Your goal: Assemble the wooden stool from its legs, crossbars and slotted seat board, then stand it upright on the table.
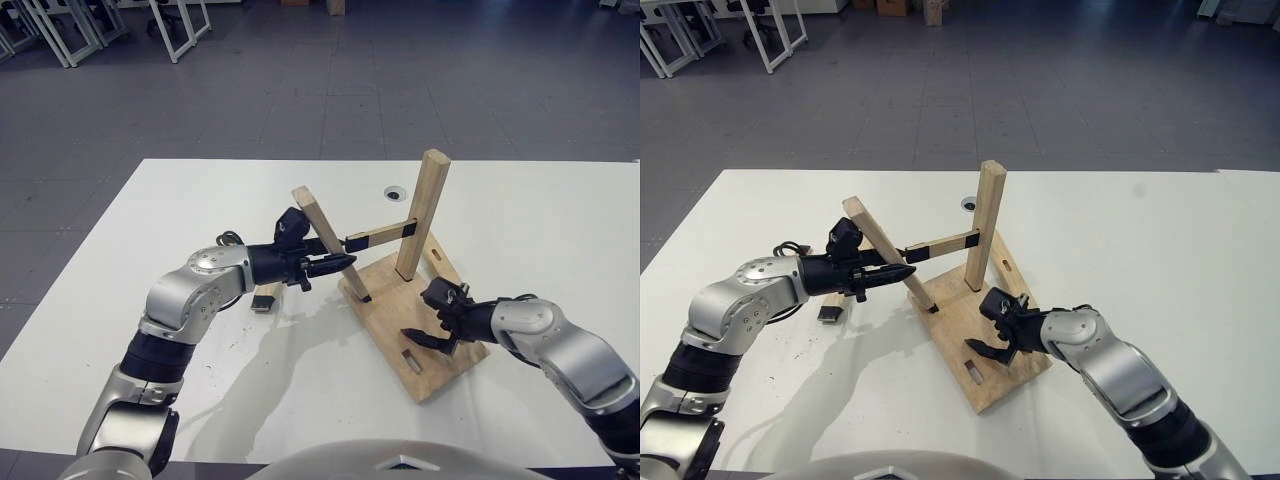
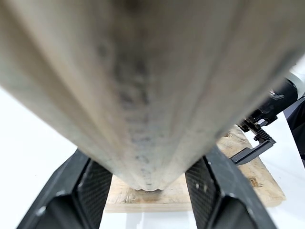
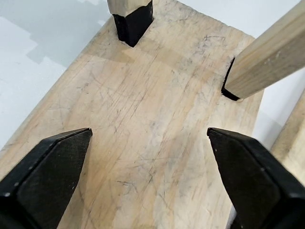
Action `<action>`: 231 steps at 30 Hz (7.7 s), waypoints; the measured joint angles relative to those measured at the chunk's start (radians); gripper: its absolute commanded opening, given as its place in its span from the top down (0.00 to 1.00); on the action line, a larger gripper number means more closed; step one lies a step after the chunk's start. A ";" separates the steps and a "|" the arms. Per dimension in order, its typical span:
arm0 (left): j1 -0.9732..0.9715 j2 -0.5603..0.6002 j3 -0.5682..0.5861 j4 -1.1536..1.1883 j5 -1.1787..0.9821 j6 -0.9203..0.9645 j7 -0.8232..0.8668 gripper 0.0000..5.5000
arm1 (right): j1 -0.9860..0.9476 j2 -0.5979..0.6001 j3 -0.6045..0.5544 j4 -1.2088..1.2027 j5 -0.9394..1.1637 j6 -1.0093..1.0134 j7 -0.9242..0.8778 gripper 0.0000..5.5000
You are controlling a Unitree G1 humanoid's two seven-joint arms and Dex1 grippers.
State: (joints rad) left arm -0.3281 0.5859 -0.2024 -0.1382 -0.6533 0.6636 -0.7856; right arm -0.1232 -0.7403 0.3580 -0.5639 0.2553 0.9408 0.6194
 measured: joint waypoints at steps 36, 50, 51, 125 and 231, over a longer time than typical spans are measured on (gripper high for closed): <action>-0.128 0.020 -0.110 0.097 0.029 -0.011 -0.035 0.62 | -0.315 0.526 -0.260 0.004 0.128 0.104 -0.316 0.95; -0.132 0.017 -0.124 0.093 0.043 -0.011 -0.023 0.62 | -0.225 0.678 -0.077 0.287 -0.111 -0.175 -0.533 0.95; -0.132 0.017 -0.124 0.093 0.043 -0.011 -0.022 0.62 | -0.217 0.694 -0.087 0.287 -0.110 -0.175 -0.539 0.95; -0.299 -0.052 -0.185 0.624 0.385 -0.547 -0.453 0.37 | -0.165 -0.059 0.147 0.291 0.081 -0.378 0.483 0.31; 0.376 -0.073 0.411 0.189 0.241 -0.092 0.631 0.33 | -0.012 0.374 -0.234 -0.185 0.375 0.218 -0.119 0.03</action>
State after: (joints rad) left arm 0.0474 0.5130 0.2087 0.0512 -0.4118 0.5714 -0.1550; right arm -0.1357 -0.3665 0.1236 -0.7486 0.6301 1.1593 0.5008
